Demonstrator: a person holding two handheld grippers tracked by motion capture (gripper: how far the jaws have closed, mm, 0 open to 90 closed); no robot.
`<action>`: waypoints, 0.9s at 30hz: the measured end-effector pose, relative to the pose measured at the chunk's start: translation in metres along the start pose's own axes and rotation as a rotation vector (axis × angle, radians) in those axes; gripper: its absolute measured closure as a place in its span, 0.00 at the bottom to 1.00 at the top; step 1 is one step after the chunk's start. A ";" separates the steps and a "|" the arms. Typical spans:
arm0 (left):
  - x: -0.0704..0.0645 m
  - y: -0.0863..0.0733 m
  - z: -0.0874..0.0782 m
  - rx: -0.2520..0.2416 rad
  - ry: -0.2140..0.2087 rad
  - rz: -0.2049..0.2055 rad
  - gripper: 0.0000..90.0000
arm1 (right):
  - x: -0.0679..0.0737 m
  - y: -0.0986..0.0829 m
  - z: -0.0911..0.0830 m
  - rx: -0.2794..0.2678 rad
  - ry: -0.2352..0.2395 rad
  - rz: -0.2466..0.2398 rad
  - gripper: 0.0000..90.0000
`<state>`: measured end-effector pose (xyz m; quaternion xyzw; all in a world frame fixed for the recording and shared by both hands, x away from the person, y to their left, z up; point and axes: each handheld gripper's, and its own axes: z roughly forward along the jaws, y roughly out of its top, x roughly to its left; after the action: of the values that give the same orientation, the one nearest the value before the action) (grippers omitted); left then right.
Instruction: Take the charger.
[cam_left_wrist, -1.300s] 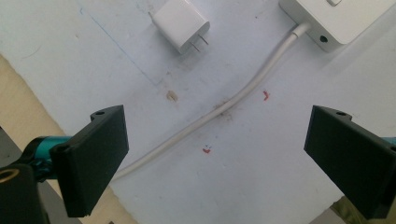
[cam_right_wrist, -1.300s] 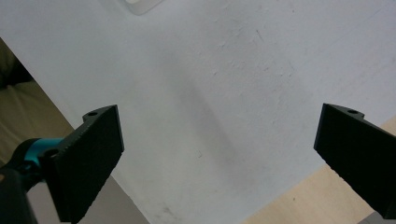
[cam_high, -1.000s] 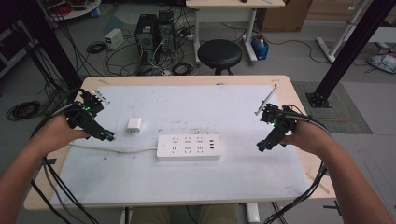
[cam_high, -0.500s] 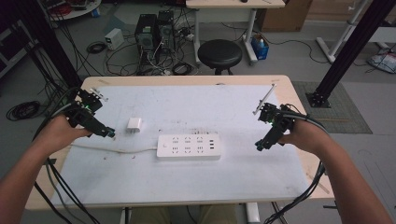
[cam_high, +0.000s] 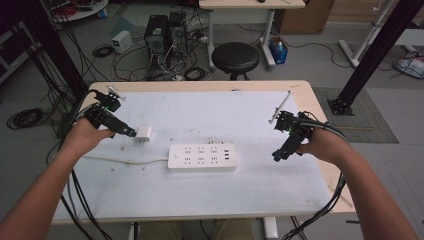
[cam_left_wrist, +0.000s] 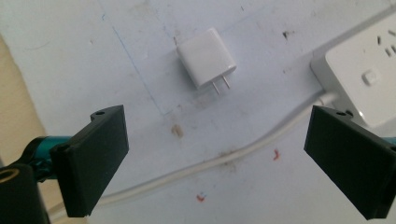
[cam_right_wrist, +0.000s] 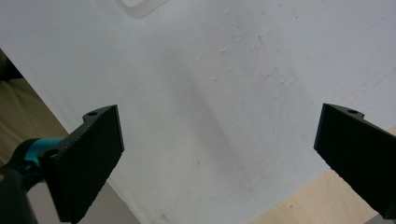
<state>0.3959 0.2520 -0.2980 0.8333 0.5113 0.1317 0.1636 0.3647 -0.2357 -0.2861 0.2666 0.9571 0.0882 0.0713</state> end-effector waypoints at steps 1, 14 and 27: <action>0.000 0.004 0.004 0.001 -0.002 -0.021 0.07 | 0.000 0.000 0.000 0.004 0.000 0.000 0.01; 0.007 0.025 0.050 0.052 0.048 -0.214 0.07 | -0.003 0.000 0.001 -0.015 -0.002 0.012 0.01; 0.007 0.029 0.099 0.102 0.078 -0.329 0.07 | 0.002 0.000 0.004 -0.027 0.003 0.000 0.01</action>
<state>0.4609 0.2320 -0.3757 0.7399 0.6527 0.1093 0.1205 0.3643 -0.2340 -0.2902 0.2653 0.9560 0.1014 0.0733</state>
